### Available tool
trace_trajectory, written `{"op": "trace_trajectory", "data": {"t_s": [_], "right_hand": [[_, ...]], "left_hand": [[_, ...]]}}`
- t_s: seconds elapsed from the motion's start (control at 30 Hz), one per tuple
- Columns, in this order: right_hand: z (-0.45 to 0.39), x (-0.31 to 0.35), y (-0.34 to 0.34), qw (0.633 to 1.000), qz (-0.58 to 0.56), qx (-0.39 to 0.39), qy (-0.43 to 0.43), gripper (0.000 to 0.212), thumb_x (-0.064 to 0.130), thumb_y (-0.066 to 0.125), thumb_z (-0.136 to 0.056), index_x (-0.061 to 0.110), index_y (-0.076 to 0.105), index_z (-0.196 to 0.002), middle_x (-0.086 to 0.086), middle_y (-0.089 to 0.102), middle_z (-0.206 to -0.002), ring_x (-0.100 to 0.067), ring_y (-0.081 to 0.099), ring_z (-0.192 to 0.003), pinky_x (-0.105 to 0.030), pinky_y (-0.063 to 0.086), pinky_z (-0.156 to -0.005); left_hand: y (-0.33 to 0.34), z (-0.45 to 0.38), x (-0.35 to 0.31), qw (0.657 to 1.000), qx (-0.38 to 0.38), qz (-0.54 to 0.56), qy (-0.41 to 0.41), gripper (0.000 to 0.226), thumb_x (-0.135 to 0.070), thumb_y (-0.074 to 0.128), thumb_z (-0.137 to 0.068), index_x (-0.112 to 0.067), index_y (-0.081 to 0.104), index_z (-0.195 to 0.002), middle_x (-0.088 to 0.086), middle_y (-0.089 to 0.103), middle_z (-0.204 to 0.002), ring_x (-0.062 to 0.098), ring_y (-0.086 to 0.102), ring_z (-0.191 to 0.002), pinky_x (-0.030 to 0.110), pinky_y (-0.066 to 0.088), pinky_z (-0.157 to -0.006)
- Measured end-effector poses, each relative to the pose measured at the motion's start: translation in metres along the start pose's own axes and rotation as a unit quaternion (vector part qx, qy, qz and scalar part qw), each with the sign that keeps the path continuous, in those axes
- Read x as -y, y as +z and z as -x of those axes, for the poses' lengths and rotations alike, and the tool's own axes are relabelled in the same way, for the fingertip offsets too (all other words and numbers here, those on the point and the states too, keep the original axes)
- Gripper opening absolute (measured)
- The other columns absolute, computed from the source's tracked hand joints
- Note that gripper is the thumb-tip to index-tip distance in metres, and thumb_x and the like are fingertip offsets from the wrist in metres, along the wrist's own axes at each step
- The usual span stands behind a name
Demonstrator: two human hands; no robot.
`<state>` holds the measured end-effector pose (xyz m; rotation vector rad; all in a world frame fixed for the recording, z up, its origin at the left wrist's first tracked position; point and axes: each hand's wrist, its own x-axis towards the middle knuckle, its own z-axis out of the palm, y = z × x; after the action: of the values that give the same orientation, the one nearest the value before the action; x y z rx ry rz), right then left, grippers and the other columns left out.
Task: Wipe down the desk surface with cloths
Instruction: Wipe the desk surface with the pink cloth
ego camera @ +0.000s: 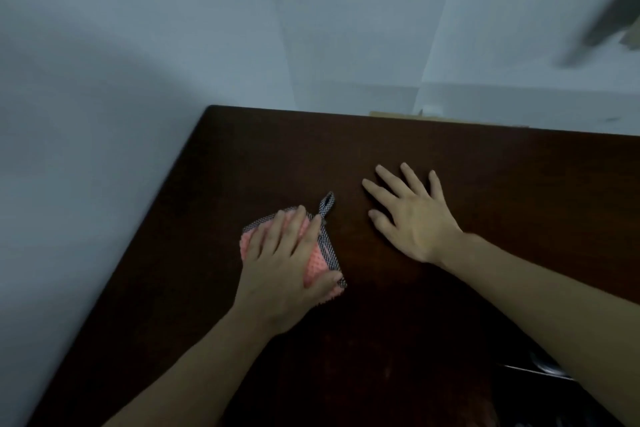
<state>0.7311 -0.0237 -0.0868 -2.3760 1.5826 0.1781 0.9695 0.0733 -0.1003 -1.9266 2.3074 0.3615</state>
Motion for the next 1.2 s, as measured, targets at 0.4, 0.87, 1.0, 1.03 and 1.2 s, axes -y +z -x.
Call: {"op": "trace_trajectory", "data": {"t_s": [0.4, 0.87, 1.0, 1.03, 1.2], "right_hand": [[0.032, -0.015, 0.017, 1.0, 0.009, -0.018, 0.007, 0.073, 0.066, -0.005, -0.089, 0.045, 0.0, -0.16, 0.01, -0.01, -0.17, -0.026, -0.017, -0.155, -0.06, -0.01, -0.122], [0.034, -0.015, 0.016, 1.0, 0.004, -0.023, 0.004, 0.075, 0.065, -0.006, -0.089, 0.044, 0.004, -0.16, 0.008, -0.007, -0.171, -0.027, -0.014, -0.156, -0.059, -0.009, -0.123], [0.033, -0.017, 0.017, 1.0, 0.005, -0.018, 0.004, 0.073, 0.064, -0.004, -0.091, 0.044, 0.002, -0.16, 0.008, -0.009, -0.17, -0.027, -0.016, -0.156, -0.06, -0.009, -0.123], [0.033, -0.017, 0.017, 1.0, 0.003, -0.018, 0.004, 0.072, 0.064, -0.003, -0.091, 0.044, 0.002, -0.16, 0.009, -0.009, -0.17, -0.027, -0.016, -0.156, -0.06, -0.009, -0.123], [0.033, -0.019, 0.02, 0.999, -0.008, -0.04, -0.005, 0.063, 0.06, 0.011, -0.101, 0.041, 0.008, -0.161, 0.008, -0.005, -0.171, -0.027, -0.014, -0.156, -0.06, -0.011, -0.122]], "left_hand": [[-0.026, -0.092, -0.005, 0.998, -0.003, -0.013, -0.065, 0.095, -0.085, 0.012, -0.085, -0.032, -0.01, -0.16, 0.0, -0.017, -0.169, 0.025, -0.012, -0.155, 0.047, -0.006, -0.122], [-0.008, -0.011, -0.03, 0.999, 0.017, -0.012, 0.049, 0.095, -0.089, 0.006, -0.081, -0.037, -0.017, -0.157, -0.011, -0.024, -0.165, 0.012, -0.024, -0.151, 0.043, -0.009, -0.124], [-0.014, -0.04, -0.026, 0.999, 0.02, -0.011, 0.034, 0.096, -0.09, 0.01, -0.081, -0.038, -0.016, -0.157, -0.012, -0.023, -0.166, 0.013, -0.022, -0.152, 0.043, -0.009, -0.123], [-0.016, -0.052, -0.026, 0.999, 0.019, -0.014, 0.027, 0.096, -0.09, 0.013, -0.083, -0.037, -0.016, -0.158, -0.011, -0.022, -0.166, 0.014, -0.02, -0.152, 0.044, -0.009, -0.122], [-0.024, -0.117, -0.03, 0.999, -0.013, -0.02, -0.037, 0.096, -0.087, 0.014, -0.084, -0.032, -0.011, -0.16, -0.001, -0.015, -0.169, 0.024, -0.01, -0.155, 0.048, -0.003, -0.122]]}}
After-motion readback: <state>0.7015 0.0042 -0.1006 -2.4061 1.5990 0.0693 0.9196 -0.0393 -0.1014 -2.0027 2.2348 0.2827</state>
